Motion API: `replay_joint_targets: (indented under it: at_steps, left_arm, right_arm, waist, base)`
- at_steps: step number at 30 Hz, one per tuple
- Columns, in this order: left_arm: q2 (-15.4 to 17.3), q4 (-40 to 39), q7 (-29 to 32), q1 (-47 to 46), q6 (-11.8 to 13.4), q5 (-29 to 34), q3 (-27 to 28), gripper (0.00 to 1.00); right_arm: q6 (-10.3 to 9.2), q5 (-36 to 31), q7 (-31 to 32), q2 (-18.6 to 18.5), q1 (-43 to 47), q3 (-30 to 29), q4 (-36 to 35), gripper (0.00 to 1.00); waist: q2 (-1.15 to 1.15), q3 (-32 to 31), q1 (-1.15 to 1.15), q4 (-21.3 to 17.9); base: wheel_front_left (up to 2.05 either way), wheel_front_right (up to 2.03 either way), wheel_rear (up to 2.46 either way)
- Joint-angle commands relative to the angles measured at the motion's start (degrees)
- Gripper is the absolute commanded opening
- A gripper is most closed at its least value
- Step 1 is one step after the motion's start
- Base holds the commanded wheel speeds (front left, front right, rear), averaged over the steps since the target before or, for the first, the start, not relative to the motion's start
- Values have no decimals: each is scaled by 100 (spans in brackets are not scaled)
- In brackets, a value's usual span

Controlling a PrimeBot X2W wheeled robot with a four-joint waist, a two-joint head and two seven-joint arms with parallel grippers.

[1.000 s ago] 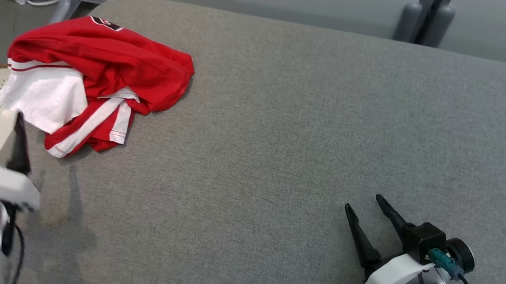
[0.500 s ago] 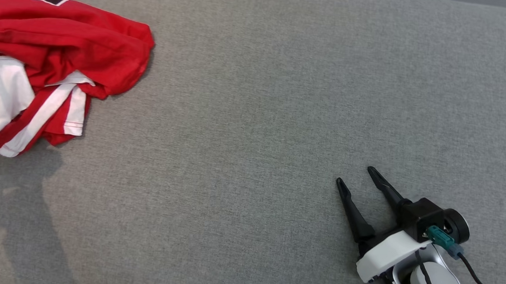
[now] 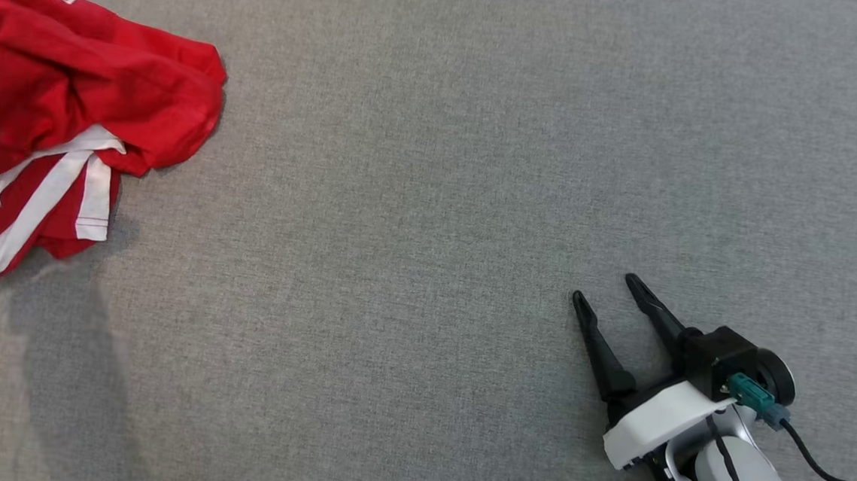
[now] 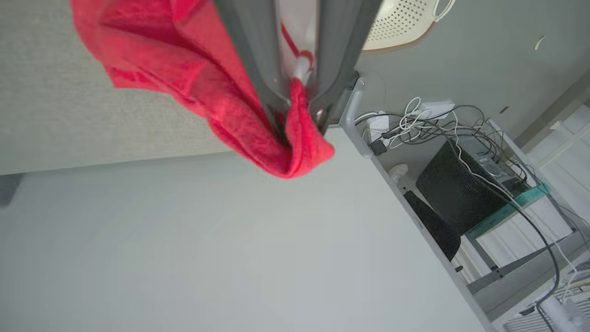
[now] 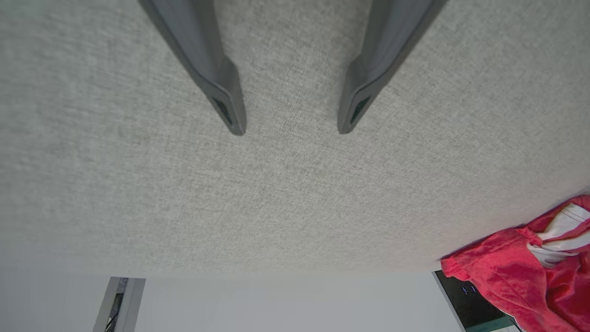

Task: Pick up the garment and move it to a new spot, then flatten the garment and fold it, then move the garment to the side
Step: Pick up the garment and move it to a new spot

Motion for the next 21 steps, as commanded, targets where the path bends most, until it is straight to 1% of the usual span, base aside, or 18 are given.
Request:
replay_joint_targets:
  at_steps: [1, 5, 8, 11, 14, 17, 21]
  left_arm:
    - [-55, -85, -43, -148, 0, 33, -102, 0]
    - [-311, -505, -362, -504, -3, -137, -767, 0]
    - [-489, -762, -475, -739, -3, -507, -1301, 0]
    - [-743, -998, -495, -876, -4, -885, -1809, 0]
    - [-934, -1219, -556, -894, -3, -1175, -2305, 0]
    - [-1254, -1439, -645, -900, -3, -1414, -2751, 0]
    - [-1756, -1664, -782, -844, -3, -1712, -3154, 0]
  right_arm:
    - [-44, 57, 72, -113, 250, -62, 228, 100]
    - [-36, 105, 58, 25, 305, -93, 220, 100]
    - [-27, 147, 44, 116, 332, -105, 201, 100]
    - [-27, 180, 41, 181, 367, -103, 211, 100]
    - [-27, 205, 40, 234, 451, -115, 223, 100]
    - [-27, 207, 40, 261, 502, -160, 231, 100]
    - [-27, 198, 40, 279, 617, -293, 266, 100]
  waist:
    - [0, -89, 0, -23]
    - [0, -333, 0, -90]
    - [0, -537, 0, -208]
    - [0, -729, 0, -370]
    - [0, -903, 0, -567]
    - [0, -1016, 0, -719]
    - [0, -1163, 0, -883]
  base:
    - [0, 0, 0]
    - [0, 0, 0]
    - [0, 0, 0]
    - [0, 0, 0]
    - [0, 0, 0]
    - [0, 0, 0]
    - [0, 0, 0]
